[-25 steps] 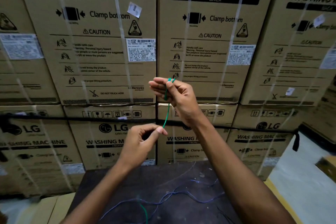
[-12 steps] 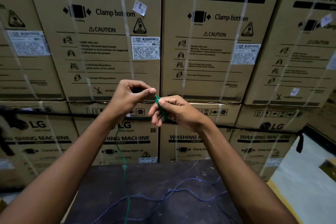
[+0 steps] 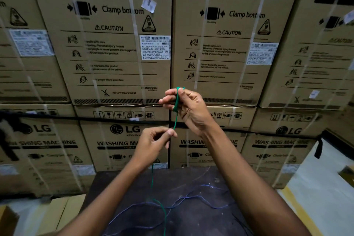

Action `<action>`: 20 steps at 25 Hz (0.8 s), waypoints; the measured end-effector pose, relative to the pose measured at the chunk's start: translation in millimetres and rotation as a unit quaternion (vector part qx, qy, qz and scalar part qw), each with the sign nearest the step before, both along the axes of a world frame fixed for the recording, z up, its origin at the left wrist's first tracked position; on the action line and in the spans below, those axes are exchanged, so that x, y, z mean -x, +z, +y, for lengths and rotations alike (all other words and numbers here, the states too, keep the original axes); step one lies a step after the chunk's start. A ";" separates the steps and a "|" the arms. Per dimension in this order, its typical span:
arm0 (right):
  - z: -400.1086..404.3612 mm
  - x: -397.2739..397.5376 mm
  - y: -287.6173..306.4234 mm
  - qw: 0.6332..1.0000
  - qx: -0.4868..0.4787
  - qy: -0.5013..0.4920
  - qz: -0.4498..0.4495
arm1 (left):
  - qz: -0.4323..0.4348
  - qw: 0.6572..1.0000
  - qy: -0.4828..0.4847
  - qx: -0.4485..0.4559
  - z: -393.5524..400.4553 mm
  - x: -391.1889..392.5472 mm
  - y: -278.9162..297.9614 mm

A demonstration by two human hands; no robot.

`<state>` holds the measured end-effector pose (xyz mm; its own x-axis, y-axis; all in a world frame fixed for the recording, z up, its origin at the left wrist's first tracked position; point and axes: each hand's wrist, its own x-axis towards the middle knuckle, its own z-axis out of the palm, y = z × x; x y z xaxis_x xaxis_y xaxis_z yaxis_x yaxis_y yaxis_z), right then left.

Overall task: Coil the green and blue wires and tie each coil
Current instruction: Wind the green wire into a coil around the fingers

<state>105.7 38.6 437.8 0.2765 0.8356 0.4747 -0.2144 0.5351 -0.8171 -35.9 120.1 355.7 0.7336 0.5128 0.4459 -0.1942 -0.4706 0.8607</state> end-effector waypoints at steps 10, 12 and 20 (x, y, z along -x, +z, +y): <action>-8.4 -3.8 -35.5 0.949 0.088 -0.069 -0.296 | 0.040 0.966 0.049 -0.249 17.1 40.1 76.2; -12.4 4.5 -35.8 0.956 0.111 -0.025 -0.270 | 0.033 0.972 0.043 -0.229 34.1 35.1 91.6; -22.3 16.6 -26.7 0.983 0.079 0.120 -0.112 | -0.064 0.997 -0.037 0.021 51.8 7.8 64.7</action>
